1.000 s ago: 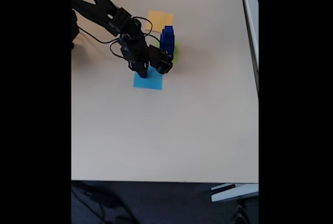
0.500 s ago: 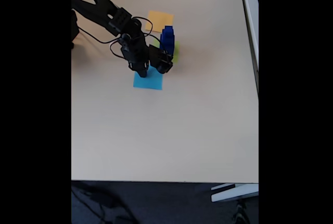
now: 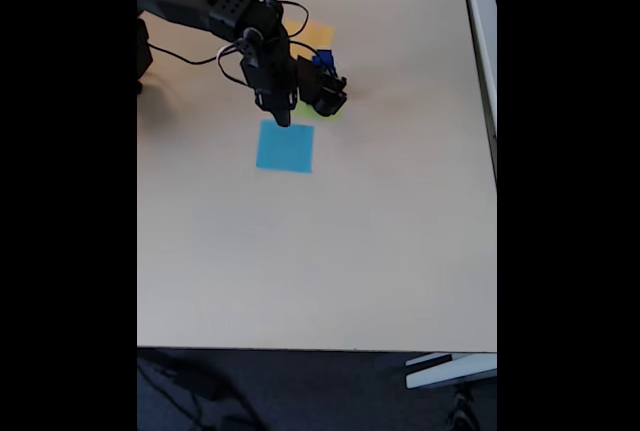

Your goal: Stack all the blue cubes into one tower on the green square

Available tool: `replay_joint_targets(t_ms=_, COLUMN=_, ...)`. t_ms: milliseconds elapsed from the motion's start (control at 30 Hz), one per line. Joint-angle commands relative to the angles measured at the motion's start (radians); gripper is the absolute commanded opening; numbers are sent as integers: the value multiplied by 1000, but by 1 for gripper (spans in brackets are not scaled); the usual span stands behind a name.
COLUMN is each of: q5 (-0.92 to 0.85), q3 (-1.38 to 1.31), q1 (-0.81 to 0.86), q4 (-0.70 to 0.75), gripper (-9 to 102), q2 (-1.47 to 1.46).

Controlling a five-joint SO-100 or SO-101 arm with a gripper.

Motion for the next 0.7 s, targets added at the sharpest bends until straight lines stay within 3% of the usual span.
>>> replay_joint_targets(t_ms=0, q5=31, q3=-172, q1=-17, q4=98, gripper=0, q2=101)
replay_joint_targets(t_ms=200, q5=132, q3=-442, q1=-101, q4=272, gripper=0, q2=72)
replay_joint_targets(t_ms=667, q5=296, q3=-436, q1=-245, q4=190, gripper=0, q2=89)
